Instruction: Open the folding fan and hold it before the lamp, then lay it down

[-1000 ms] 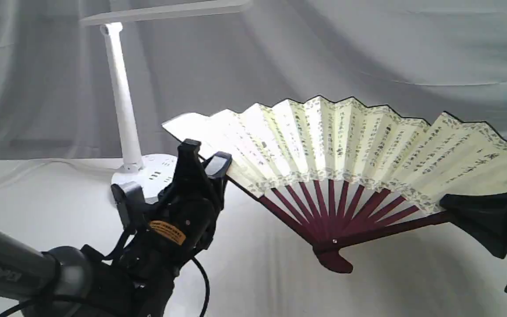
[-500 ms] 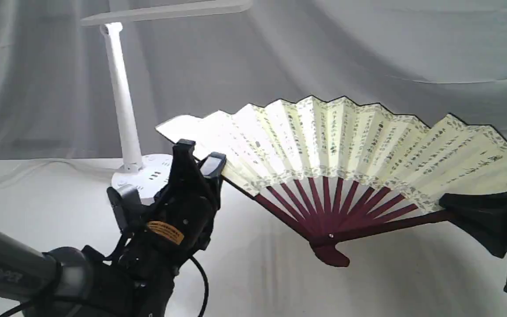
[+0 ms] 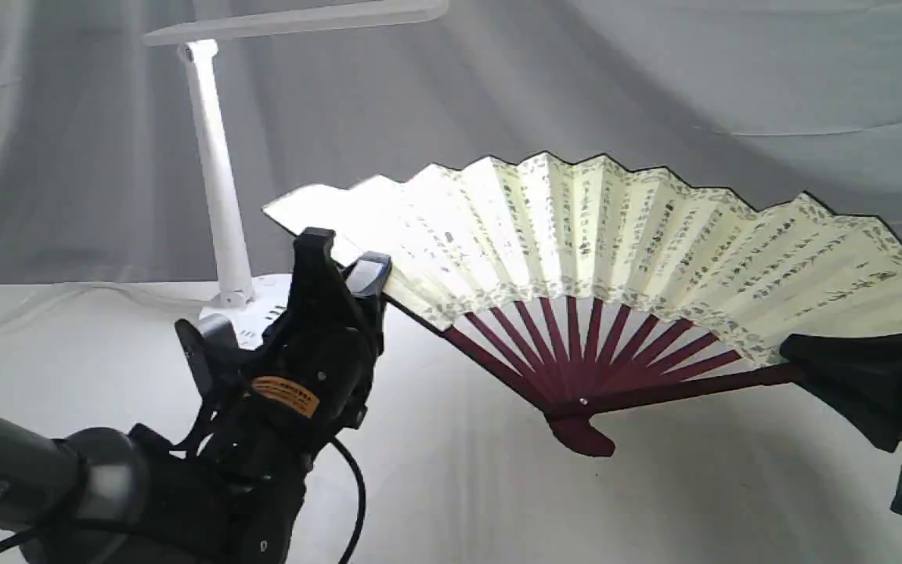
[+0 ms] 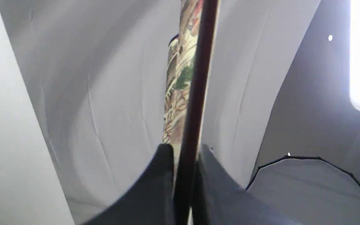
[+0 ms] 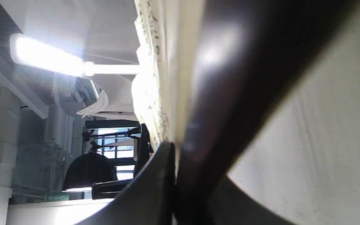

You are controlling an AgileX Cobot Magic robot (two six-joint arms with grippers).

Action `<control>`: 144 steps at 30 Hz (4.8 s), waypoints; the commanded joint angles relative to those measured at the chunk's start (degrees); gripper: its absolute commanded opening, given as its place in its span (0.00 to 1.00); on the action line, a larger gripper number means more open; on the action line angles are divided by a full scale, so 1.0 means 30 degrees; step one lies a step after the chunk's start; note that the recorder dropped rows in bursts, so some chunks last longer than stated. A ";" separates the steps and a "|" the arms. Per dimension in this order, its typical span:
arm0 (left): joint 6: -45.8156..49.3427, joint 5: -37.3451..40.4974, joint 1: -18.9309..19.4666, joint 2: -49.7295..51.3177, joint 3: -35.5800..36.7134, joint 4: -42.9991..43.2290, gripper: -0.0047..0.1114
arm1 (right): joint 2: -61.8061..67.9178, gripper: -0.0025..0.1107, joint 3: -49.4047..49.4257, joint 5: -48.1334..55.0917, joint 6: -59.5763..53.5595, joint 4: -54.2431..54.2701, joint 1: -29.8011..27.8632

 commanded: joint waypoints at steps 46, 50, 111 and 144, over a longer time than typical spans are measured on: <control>0.2140 -0.1736 0.0378 -0.1332 -0.0174 -0.7764 0.04 | -0.0046 0.02 0.0088 -0.0982 0.0831 -0.0824 -0.0120; 0.2101 -0.1736 0.0378 -0.1332 -0.0174 -0.7768 0.04 | -0.0046 0.02 0.1202 -0.0982 -0.0030 -0.0577 -0.0120; 0.1293 -0.1736 0.1026 -0.3774 -0.0137 -0.9505 0.04 | -0.3198 0.02 0.1455 -0.0982 -0.0162 -0.0577 -0.1845; -0.0511 -0.0248 0.2043 -0.4803 0.0123 -0.3865 0.04 | -0.3371 0.02 -0.2090 -0.2012 0.2590 -0.0577 0.2157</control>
